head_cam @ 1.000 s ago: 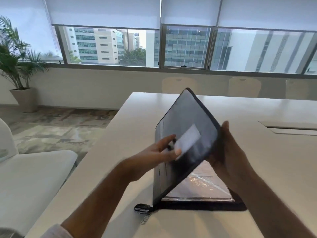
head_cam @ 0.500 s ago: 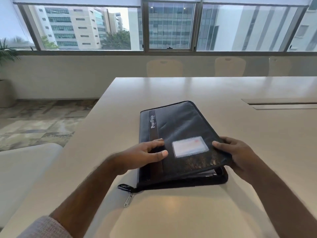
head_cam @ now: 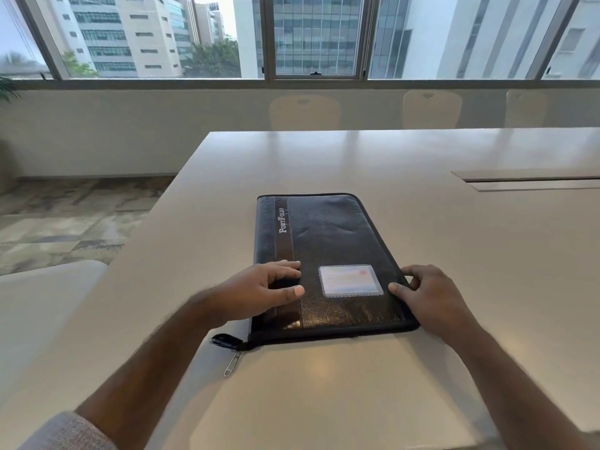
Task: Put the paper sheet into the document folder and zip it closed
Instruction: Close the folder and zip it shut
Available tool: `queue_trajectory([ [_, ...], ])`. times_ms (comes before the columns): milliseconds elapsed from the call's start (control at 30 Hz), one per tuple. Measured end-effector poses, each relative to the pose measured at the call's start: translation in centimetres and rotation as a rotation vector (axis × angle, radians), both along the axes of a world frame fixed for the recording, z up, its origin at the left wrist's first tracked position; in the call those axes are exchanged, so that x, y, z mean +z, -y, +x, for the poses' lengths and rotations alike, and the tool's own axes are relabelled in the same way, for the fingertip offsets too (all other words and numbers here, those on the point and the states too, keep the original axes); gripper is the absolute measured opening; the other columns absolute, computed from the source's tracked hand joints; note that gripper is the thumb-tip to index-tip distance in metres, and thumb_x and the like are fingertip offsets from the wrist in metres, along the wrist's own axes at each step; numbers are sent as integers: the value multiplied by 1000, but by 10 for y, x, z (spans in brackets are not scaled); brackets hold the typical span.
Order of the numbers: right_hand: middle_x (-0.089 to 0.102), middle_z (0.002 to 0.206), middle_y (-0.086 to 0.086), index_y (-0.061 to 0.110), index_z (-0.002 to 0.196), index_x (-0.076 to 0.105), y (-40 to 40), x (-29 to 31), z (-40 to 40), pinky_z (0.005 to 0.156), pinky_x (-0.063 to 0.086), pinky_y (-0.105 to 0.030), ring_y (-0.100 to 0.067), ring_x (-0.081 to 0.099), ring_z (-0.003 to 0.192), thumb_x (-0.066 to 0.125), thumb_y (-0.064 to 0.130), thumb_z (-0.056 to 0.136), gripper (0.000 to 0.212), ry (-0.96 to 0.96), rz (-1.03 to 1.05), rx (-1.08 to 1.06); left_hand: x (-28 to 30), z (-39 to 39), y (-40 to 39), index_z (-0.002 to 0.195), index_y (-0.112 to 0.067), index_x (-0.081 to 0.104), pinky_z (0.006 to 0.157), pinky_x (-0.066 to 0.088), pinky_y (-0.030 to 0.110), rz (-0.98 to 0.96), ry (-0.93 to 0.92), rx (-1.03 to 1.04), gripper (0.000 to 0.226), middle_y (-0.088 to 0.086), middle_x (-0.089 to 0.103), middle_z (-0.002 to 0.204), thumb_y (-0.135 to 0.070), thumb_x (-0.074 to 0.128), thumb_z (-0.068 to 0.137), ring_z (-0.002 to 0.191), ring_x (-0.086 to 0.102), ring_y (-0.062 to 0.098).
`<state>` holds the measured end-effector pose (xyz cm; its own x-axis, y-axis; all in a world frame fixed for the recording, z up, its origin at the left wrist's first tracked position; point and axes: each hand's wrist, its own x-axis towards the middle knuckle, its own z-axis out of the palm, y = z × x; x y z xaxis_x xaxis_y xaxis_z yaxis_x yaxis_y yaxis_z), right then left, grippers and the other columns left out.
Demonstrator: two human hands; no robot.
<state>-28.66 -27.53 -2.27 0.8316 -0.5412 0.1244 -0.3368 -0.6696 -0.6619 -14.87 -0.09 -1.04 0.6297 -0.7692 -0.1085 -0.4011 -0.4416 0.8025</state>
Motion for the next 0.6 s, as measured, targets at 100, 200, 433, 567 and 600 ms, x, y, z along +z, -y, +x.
queue_trajectory([
  [100,54,88,-4,15,114,67,-6,1,-3,80,44,-36,-26,54,89,73,26,84,33,10,-84,-32,4,-3,-18,133,-31,59,113,25,23,63,89,-19,51,-28,45,144,-48,67,86,136,32,-10],
  [200,55,92,-4,14,113,67,-18,1,-6,85,44,-40,-28,52,94,73,26,82,33,64,-164,-61,11,-8,-45,121,-37,67,110,36,28,40,116,80,43,-28,58,131,-48,71,80,126,49,-5],
  [433,59,90,2,15,101,69,-62,4,-8,84,47,-41,-22,55,86,73,19,82,20,249,-212,25,7,-27,-103,111,-40,69,92,52,33,149,192,104,39,-30,61,109,-43,71,72,105,59,-1],
  [567,57,76,10,19,81,67,-94,7,-8,59,43,-19,-5,54,64,72,22,84,7,312,-147,170,0,-41,-109,108,-40,70,90,51,32,114,225,92,31,-27,62,109,-34,74,78,103,58,2],
  [600,57,73,10,20,75,65,-102,6,-8,57,43,-20,-5,53,62,71,24,84,11,307,-126,205,0,-43,-110,108,-39,71,90,50,31,109,220,82,32,-27,62,110,-37,75,77,103,58,2],
])
